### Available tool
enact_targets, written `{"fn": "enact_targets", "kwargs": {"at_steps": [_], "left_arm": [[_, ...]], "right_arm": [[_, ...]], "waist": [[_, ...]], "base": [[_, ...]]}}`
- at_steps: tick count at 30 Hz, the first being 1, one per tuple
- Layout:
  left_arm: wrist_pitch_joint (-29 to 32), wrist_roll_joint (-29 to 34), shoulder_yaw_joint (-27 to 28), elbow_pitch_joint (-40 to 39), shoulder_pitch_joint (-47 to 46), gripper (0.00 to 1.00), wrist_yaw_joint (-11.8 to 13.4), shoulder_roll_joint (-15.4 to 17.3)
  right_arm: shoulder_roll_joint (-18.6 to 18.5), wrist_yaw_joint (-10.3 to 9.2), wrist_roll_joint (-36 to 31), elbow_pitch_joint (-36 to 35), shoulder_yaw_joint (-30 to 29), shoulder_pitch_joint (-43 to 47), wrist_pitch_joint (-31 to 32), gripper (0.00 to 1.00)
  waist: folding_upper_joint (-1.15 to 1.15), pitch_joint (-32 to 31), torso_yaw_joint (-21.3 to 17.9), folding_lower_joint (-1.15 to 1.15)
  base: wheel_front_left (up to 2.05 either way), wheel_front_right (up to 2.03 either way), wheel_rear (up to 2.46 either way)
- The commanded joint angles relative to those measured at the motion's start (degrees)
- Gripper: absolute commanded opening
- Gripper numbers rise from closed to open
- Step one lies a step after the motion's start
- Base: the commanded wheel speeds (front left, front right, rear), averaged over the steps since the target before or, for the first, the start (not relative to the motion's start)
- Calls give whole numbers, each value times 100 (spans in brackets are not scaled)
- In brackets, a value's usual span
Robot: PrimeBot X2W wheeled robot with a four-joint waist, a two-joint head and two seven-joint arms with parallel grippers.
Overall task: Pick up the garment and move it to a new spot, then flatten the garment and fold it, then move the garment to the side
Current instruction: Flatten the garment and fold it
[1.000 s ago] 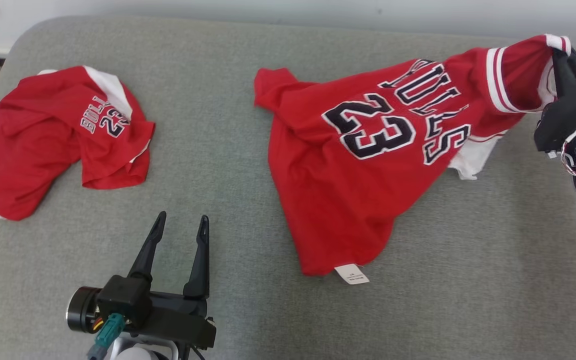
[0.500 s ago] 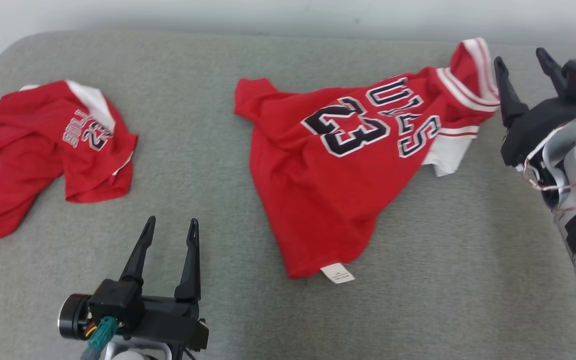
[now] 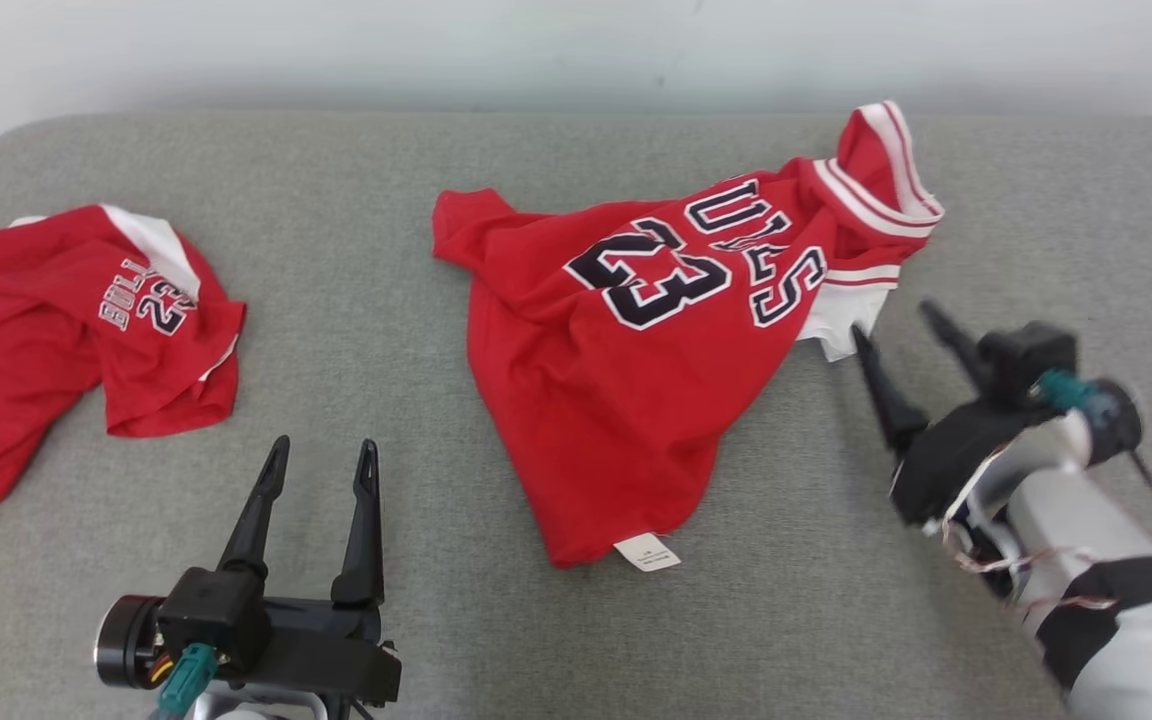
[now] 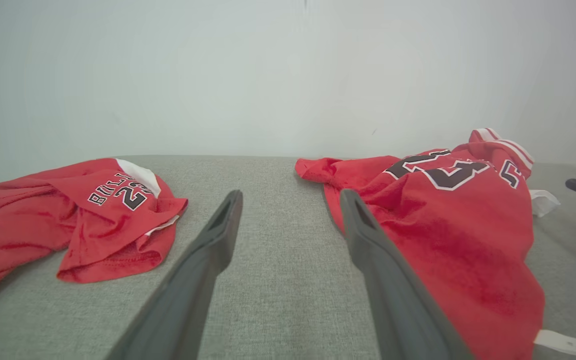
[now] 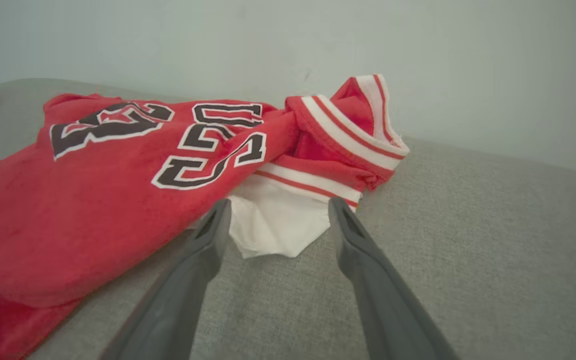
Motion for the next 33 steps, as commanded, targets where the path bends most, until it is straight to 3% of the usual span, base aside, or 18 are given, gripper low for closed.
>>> {"fn": "enact_targets", "kwargs": {"at_steps": [1, 10, 11, 12, 13, 22, 27, 33], "left_arm": [[-19, 68, 16, -35, 57, 100, 12, -6], [-19, 26, -1, -51, -84, 100, 13, -7], [-19, 10, -2, -48, -92, 100, 20, -8], [-19, -3, -13, -43, -93, 100, 28, -8], [-19, -12, -13, -33, -91, 100, 34, -7], [-19, 10, 152, 22, 186, 100, 60, -6], [-19, 27, 237, 14, 329, 100, 41, -8], [-19, 61, 295, 7, 398, 100, -2, -7]], "right_arm": [[42, 8, 30, -19, 41, 133, 60, 100], [49, 8, -484, 392, 95, -65, 221, 100], [106, 8, -474, 471, 103, -83, 234, 73], [109, 8, -529, 567, 147, -108, 284, 17], [105, 8, -573, 646, 166, -168, 278, 0], [102, 8, -610, 635, 92, -31, -239, 0], [-134, 8, -651, 115, 10, 303, -316, 0], [-477, 8, -695, -1154, -438, 1202, -62, 0]], "waist": [[0, 92, 106, 1], [0, 313, 431, 1], [0, 319, 455, 1], [0, 322, 485, 1], [0, 319, 502, 1], [0, -83, 205, 1], [0, -278, -96, 1], [0, -419, -480, 1]], "base": [[0, 0, 0], [0, 0, 0], [0, 0, 0], [0, 0, 0], [0, 0, 0], [0, 0, 0], [0, 0, 0], [0, 0, 0]]}}
